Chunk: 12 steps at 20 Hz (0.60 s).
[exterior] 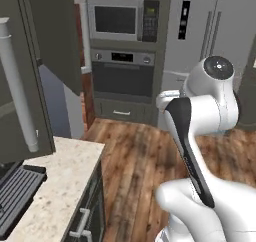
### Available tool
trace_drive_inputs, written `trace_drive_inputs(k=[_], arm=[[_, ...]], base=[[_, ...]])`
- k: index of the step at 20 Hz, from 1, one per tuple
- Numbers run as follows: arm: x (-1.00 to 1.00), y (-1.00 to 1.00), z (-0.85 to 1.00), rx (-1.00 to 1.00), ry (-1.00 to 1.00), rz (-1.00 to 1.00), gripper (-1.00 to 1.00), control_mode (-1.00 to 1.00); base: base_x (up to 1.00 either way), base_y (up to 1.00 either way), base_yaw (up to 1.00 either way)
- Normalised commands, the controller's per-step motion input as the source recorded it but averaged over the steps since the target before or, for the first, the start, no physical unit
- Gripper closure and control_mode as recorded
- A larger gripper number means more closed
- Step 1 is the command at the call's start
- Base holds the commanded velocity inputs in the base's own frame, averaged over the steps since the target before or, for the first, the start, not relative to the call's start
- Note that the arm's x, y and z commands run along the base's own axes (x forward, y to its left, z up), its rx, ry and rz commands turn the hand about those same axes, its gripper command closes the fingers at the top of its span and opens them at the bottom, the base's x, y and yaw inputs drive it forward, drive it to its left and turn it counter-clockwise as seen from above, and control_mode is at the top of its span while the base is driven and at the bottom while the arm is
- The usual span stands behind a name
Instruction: Close all open cabinet doors.
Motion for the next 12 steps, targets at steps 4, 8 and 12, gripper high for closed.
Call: trace_drive_inputs(k=[4, 8, 12], arm=[[0.0, 0.0, 0.0, 0.0, 0.0, 0.0, -1.0, 1.0], [0.0, 0.0, 0.0, 0.0, 0.0, 0.0, -1.0, 1.0], [0.0, 0.0, 0.0, 0.0, 0.0, 0.0, -1.0, 1.0]], base=[[0.48, -0.05, 0.44], [0.21, -0.01, 0.47], [0.09, -0.01, 0.55]])
